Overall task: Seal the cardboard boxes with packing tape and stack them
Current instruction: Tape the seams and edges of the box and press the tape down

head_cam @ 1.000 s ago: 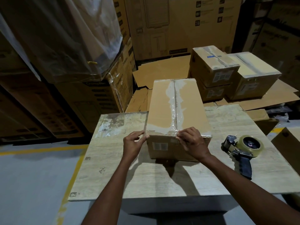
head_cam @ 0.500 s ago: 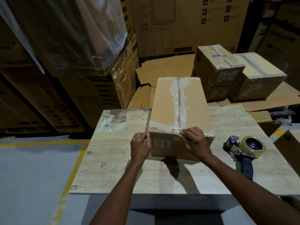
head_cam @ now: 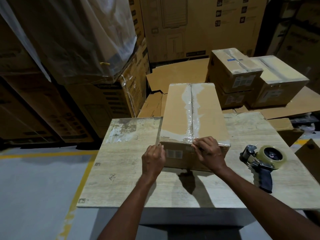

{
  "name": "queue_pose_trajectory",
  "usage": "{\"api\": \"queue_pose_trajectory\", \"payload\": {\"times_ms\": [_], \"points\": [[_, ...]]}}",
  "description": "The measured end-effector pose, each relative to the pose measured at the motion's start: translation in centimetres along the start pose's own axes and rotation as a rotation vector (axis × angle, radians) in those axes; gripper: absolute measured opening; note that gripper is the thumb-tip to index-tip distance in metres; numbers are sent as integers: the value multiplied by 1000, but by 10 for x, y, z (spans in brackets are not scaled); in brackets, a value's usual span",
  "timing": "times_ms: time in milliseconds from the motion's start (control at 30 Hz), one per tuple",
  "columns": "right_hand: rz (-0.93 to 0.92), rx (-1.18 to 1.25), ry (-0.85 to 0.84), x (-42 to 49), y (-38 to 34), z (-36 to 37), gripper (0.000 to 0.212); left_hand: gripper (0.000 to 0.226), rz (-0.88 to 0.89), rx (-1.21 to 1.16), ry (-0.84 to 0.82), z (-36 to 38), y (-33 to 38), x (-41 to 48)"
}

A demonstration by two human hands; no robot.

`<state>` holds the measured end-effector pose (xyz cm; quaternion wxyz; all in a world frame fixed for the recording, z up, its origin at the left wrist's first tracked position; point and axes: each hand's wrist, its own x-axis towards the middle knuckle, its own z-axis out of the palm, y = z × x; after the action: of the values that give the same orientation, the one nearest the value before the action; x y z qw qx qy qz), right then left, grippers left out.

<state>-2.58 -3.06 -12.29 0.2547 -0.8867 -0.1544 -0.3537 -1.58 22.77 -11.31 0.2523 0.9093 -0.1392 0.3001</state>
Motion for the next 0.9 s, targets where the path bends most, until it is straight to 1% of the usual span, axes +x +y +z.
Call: {"api": "queue_pose_trajectory", "payload": {"times_ms": [67,167,233,367,433,500,600,767,833,900], "points": [[2,-2,-6,0,1,1,17,15,-24,-66,10,-3,-11,4],[6,2,-6,0,0,1,15,12,6,-113,13,-8,-32,12],[7,2,-4,0,-1,0,15,26,69,-103,-36,-12,-45,20],[9,3,1,-1,-2,0,15,57,251,-97,-169,-9,-61,36],[5,3,4,0,-2,-1,14,65,316,-97,-219,-5,-62,43],[0,6,8,0,-1,-1,13,70,316,-104,-226,-4,-58,43],[-2,2,11,0,-1,-1,11,68,289,-137,-217,-3,-52,38],[33,-28,-1,2,-6,0,11,61,344,-116,-263,-3,-56,33],[40,-44,10,4,-12,-1,14,56,380,-131,-280,-5,-55,33],[11,-48,10,8,-22,2,23,57,428,-130,-312,-5,-53,36]]}}
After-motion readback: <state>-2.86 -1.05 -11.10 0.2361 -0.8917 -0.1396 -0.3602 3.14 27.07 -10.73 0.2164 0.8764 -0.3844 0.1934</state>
